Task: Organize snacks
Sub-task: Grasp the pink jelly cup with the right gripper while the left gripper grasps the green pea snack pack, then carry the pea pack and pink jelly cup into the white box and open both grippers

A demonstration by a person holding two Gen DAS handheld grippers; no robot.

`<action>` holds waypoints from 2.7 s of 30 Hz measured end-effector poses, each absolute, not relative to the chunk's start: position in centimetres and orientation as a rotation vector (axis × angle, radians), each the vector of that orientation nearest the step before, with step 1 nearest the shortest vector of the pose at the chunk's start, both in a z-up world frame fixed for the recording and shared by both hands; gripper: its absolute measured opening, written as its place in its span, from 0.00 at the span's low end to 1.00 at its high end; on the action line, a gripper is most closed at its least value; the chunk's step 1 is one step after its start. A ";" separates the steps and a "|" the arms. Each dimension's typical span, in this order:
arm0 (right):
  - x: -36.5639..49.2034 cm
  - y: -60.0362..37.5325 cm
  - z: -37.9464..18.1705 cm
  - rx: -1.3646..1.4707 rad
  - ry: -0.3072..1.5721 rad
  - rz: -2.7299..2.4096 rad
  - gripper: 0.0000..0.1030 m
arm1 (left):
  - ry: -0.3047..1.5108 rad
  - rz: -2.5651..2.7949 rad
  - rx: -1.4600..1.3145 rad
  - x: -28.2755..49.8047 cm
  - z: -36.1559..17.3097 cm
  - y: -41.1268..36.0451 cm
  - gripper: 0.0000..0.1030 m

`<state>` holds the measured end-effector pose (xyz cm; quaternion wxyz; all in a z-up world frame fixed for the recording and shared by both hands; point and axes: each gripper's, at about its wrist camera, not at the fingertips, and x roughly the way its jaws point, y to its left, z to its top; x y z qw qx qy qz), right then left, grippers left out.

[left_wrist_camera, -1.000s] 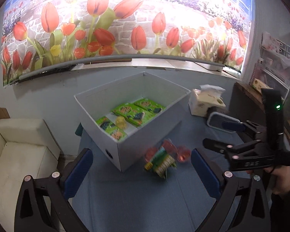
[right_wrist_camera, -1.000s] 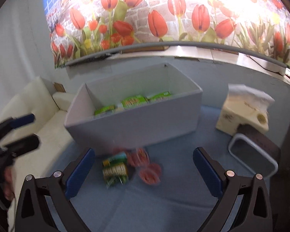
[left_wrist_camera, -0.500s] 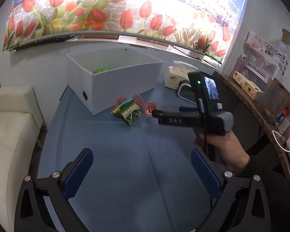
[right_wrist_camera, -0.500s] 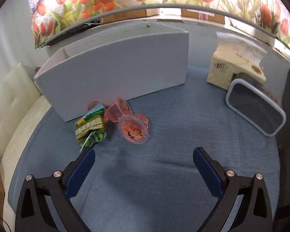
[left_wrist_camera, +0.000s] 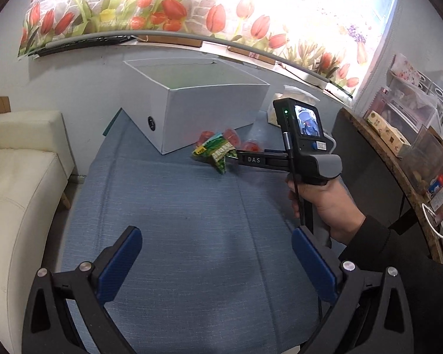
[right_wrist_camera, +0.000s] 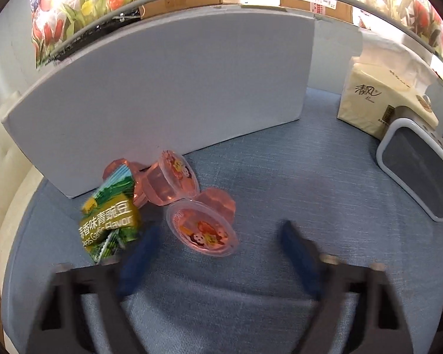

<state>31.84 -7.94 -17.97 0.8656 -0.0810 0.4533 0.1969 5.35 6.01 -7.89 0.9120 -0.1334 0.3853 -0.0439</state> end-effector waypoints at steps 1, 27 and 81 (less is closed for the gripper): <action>31.8 -7.8 -17.9 -0.182 0.945 0.414 0.49 | 0.795 -0.089 -0.280 5.5 -8.0 6.1 1.00; 19.5 -18.6 -12.8 -0.074 0.843 0.496 0.46 | 0.912 0.081 -0.301 24.8 -14.5 2.6 1.00; 40.5 -2.4 -5.2 -0.074 0.760 0.692 0.46 | 0.739 -0.081 -0.362 31.8 -3.4 14.9 0.56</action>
